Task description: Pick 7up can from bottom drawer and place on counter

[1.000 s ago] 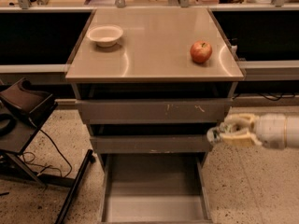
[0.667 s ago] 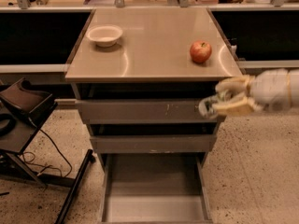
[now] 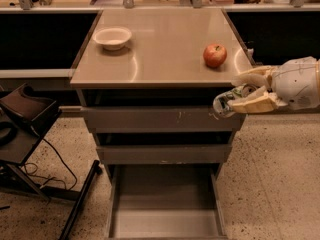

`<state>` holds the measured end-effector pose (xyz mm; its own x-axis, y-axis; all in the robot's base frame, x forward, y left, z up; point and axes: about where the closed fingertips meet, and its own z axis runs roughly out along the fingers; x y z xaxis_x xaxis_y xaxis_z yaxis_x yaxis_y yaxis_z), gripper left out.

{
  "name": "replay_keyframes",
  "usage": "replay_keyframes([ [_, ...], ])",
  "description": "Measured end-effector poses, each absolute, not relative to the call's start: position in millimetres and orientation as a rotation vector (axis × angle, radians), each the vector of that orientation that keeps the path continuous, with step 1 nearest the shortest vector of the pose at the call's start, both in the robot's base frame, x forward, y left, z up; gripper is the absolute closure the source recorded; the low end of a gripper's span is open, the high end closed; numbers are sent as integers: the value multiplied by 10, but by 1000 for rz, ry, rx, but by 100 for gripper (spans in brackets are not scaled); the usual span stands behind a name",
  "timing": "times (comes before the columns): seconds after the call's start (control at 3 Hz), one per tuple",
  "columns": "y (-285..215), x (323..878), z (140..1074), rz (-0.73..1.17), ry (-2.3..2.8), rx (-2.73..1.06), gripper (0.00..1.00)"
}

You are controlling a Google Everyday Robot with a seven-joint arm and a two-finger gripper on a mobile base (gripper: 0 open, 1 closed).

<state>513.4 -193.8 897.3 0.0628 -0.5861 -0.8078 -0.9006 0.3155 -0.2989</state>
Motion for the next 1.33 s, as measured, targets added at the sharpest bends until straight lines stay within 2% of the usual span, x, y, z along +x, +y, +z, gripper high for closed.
replay_keyframes([
  [0.67, -1448, 5234, 10032, 487, 1503, -1540, 100],
  [1.0, -1622, 5422, 10190, 471, 1686, -1580, 100],
  [1.33, -1556, 5863, 10205, 461, 1780, -1592, 100],
])
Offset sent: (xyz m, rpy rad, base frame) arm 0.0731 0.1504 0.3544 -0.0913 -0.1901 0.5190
